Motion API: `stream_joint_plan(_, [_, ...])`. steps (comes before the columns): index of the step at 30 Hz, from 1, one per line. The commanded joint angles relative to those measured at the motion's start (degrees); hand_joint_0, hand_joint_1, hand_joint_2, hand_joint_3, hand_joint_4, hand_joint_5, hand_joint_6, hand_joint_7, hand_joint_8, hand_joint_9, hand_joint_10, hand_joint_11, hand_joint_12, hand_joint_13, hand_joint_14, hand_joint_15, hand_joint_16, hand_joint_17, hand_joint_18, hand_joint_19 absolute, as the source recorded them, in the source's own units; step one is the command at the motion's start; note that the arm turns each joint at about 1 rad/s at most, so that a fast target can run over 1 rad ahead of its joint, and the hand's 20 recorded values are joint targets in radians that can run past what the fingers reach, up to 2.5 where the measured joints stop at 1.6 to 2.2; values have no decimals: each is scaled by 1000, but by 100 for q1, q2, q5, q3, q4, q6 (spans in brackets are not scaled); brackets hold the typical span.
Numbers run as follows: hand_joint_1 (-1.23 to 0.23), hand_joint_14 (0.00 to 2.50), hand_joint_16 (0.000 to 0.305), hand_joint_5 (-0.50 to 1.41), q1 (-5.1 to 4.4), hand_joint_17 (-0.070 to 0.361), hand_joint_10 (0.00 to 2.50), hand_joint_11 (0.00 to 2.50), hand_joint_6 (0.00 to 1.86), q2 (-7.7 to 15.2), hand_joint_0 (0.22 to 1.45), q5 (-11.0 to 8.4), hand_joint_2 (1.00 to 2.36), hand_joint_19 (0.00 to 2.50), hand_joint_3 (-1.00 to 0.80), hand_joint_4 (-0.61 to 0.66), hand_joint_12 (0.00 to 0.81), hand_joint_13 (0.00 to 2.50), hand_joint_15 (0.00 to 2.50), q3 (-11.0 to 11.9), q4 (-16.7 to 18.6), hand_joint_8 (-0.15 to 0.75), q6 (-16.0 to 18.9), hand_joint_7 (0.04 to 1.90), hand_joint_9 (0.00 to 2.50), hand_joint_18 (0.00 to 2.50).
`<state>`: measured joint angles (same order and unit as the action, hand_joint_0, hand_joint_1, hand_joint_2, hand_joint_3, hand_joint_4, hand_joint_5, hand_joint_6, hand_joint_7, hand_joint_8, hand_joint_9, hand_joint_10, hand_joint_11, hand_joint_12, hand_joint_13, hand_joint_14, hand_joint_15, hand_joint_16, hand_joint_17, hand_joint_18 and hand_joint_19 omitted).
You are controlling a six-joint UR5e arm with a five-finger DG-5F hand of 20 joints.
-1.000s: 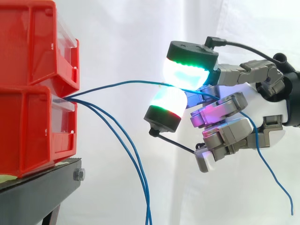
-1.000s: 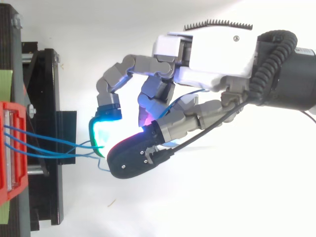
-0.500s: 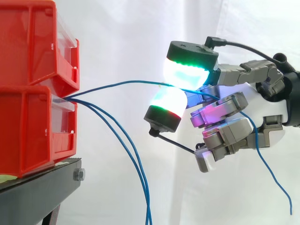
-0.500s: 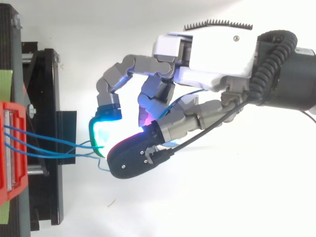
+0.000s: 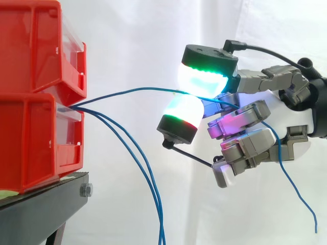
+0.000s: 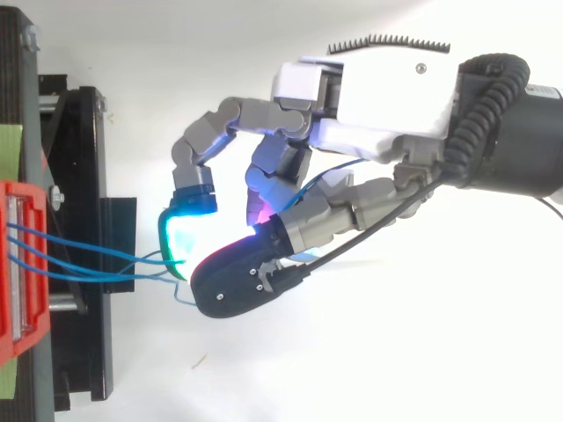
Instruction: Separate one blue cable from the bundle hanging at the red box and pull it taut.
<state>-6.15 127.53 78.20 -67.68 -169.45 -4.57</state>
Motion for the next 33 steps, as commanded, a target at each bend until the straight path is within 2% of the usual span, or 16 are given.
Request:
stream_joint_plan(1, [-784,5,45,-177,0,102,1431,1450,953,0,692,2,1018,766,-172,-98,322,1410,1673,0,0,287,0,1128,1093,900])
stream_joint_plan(33, [-782,5,45,-176,0,102,1384,1474,951,0,693,-7,1018,766,-180,-102,322,1417,1651,0,0,287,0,1131,1109,899])
